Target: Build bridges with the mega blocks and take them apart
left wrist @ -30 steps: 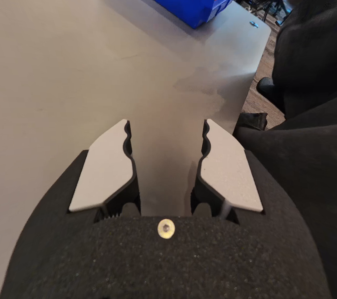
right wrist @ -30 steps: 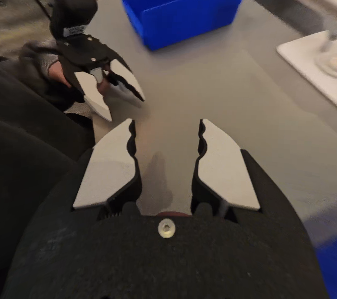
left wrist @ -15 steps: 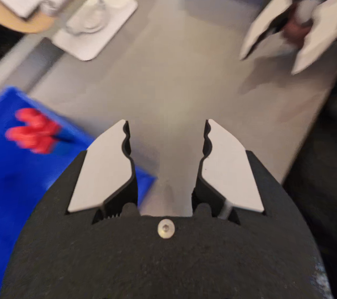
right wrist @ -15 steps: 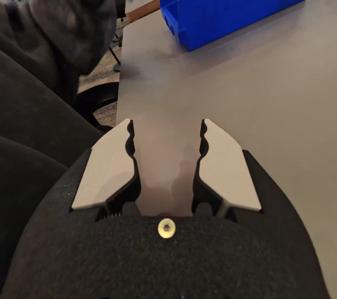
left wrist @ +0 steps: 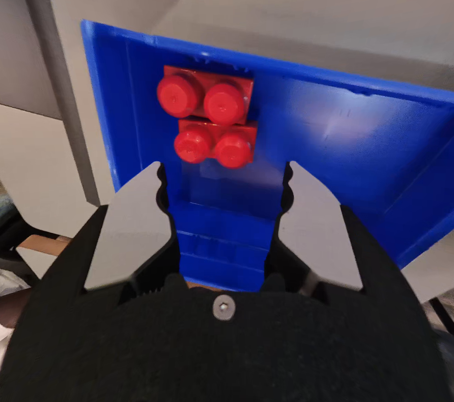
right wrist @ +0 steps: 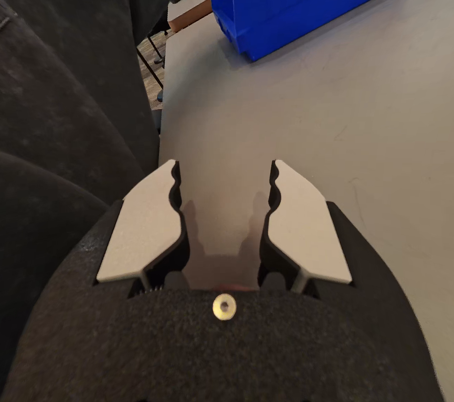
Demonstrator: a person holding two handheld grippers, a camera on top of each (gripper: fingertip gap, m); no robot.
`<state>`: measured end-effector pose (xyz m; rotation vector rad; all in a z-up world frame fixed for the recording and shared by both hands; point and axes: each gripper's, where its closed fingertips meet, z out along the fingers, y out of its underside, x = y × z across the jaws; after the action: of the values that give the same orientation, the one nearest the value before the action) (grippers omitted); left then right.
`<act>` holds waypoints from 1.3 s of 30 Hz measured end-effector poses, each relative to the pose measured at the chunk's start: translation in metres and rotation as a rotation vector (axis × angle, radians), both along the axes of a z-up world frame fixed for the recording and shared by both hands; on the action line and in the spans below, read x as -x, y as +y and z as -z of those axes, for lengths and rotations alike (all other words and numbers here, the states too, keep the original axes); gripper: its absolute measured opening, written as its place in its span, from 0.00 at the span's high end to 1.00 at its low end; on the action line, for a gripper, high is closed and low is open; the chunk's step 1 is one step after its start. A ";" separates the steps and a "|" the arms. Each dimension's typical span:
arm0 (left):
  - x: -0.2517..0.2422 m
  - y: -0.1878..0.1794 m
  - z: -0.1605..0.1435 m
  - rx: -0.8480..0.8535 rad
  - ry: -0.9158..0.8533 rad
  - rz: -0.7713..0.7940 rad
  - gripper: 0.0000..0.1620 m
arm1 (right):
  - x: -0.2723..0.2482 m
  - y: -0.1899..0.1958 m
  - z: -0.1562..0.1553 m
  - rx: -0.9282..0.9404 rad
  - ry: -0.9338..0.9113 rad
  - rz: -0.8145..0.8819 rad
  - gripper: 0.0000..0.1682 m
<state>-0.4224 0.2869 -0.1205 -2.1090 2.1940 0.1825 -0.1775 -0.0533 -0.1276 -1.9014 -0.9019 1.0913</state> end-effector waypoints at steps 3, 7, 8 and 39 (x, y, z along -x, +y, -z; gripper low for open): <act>-0.003 0.010 0.009 0.030 0.006 -0.006 0.43 | 0.001 0.000 0.006 0.019 -0.007 -0.003 0.59; -0.002 0.011 0.029 0.077 0.047 -0.005 0.43 | 0.004 0.002 0.012 0.045 -0.010 -0.020 0.59; 0.000 0.010 0.033 0.078 0.063 0.000 0.44 | 0.005 0.002 0.013 0.048 -0.012 -0.026 0.59; -0.233 -0.193 -0.114 -0.021 -0.051 0.219 0.54 | 0.008 0.143 -0.096 -0.528 0.116 0.178 0.39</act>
<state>-0.1890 0.0942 -0.0060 -1.8239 2.3592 0.1317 -0.1852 0.0895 -0.0315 -1.4349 -0.8369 0.7550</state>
